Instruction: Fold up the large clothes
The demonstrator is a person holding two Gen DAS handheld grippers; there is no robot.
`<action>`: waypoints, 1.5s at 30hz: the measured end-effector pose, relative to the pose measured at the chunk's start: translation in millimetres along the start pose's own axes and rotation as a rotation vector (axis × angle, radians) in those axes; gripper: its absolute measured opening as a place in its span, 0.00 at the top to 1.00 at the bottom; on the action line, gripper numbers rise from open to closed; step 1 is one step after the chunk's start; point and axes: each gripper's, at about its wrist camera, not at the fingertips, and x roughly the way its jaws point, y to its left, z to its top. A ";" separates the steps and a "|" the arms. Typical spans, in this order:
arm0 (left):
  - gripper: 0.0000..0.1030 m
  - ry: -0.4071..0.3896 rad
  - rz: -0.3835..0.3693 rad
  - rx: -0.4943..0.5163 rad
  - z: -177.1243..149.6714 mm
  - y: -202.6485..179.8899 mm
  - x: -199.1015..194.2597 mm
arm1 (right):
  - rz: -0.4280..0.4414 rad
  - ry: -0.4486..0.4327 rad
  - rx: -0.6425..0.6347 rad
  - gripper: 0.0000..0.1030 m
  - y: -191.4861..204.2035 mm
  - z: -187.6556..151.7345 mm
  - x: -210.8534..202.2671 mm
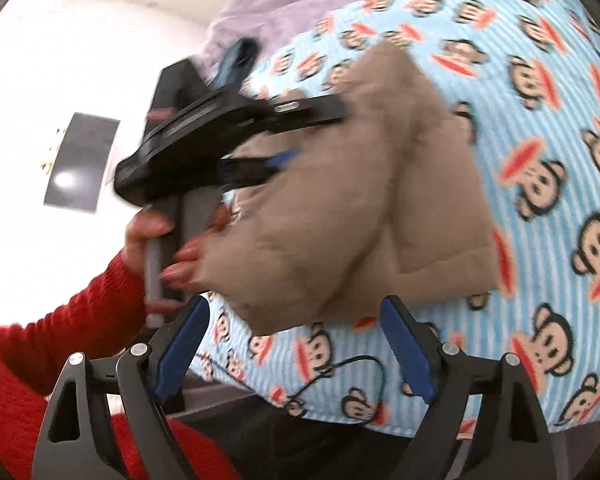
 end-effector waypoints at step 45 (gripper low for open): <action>0.22 -0.241 0.443 0.158 43.3 27.4 2.3 | -0.049 0.089 0.085 0.88 -182.4 128.0 77.7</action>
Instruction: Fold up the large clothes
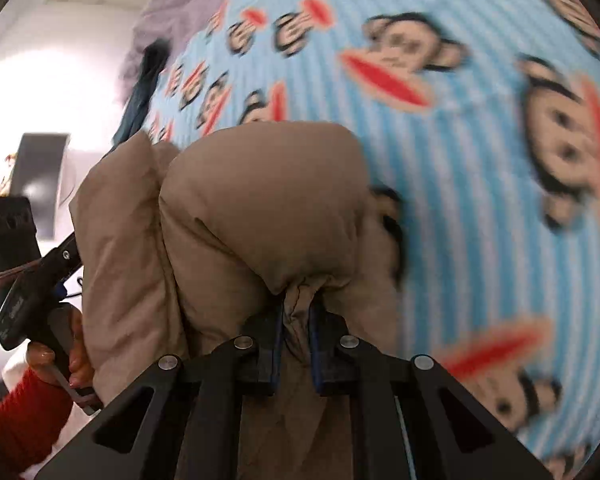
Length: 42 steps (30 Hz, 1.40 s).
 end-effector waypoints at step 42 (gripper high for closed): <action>0.01 0.040 0.170 -0.238 -99.3 76.0 -97.9 | -0.193 -0.013 -0.082 0.41 48.5 -92.1 -28.3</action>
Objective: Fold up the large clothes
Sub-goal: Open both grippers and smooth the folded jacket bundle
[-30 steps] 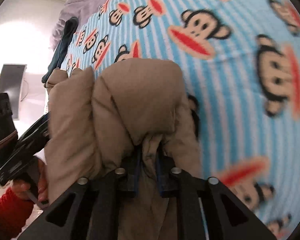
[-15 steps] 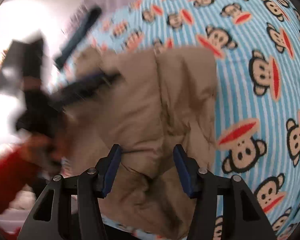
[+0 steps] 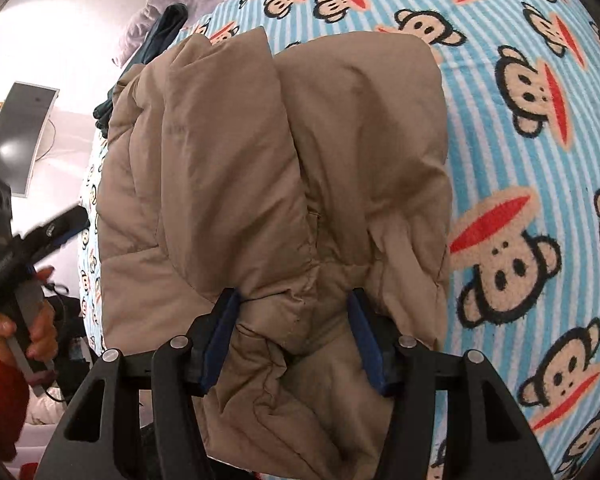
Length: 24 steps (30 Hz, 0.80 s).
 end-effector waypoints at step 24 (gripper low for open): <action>0.01 0.132 -0.171 -0.048 -13.5 2.7 44.8 | -0.050 0.041 0.052 0.00 -43.7 34.7 -25.3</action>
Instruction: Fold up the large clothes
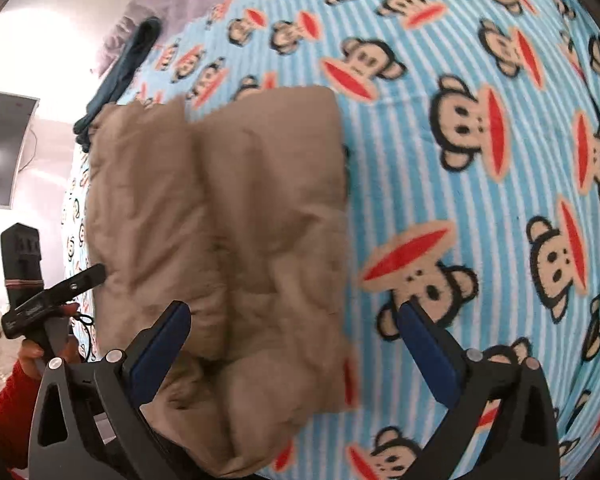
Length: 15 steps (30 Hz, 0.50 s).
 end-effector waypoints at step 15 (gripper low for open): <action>0.00 0.093 -0.270 -0.052 18.5 33.1 49.0 | 0.341 0.168 0.038 0.00 -25.4 41.8 82.2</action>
